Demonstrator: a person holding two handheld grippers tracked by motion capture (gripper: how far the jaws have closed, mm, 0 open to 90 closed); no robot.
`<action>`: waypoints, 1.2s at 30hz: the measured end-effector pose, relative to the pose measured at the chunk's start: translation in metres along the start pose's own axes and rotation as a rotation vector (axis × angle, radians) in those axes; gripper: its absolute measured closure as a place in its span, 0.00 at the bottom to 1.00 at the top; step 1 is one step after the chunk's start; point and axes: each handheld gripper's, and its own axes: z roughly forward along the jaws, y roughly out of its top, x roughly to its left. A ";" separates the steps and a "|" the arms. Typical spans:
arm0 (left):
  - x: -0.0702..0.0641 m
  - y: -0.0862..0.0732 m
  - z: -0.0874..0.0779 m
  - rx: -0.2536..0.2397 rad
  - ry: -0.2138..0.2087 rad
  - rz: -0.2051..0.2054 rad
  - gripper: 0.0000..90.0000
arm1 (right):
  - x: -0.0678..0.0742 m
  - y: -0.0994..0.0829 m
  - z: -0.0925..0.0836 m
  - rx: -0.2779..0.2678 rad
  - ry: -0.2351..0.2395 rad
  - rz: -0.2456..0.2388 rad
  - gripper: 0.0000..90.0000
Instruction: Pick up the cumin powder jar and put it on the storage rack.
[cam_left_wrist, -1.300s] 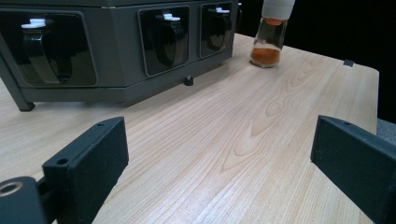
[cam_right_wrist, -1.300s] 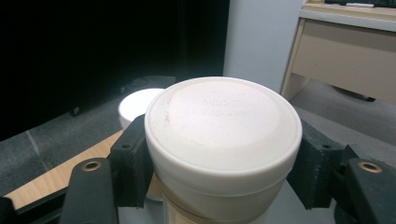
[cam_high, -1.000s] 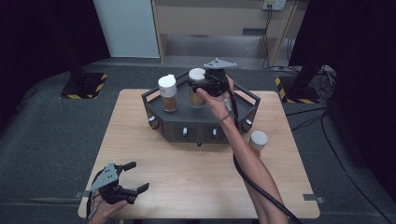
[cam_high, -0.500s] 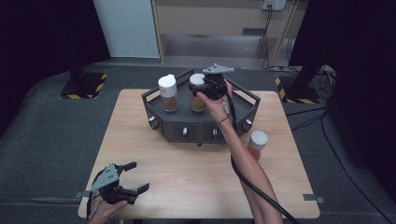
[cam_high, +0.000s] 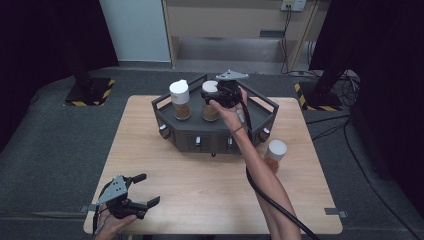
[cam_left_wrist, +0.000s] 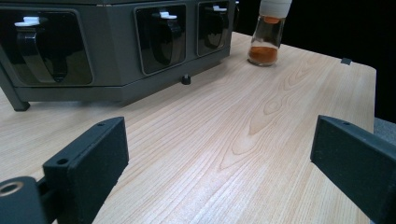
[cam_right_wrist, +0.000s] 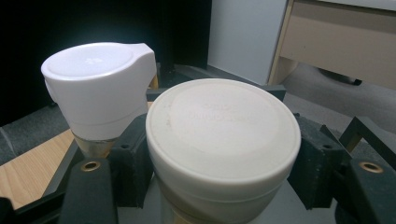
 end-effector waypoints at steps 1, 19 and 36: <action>0.000 0.000 0.000 0.000 -0.001 0.000 0.03 | 0.001 -0.001 0.000 -0.001 -0.001 0.001 0.37; 0.000 0.000 0.001 0.002 -0.003 0.003 0.03 | 0.003 0.013 -0.023 -0.061 0.013 -0.021 0.11; 0.001 0.000 0.002 0.001 -0.007 0.003 0.03 | -0.003 0.030 -0.097 -0.123 0.081 -0.102 0.07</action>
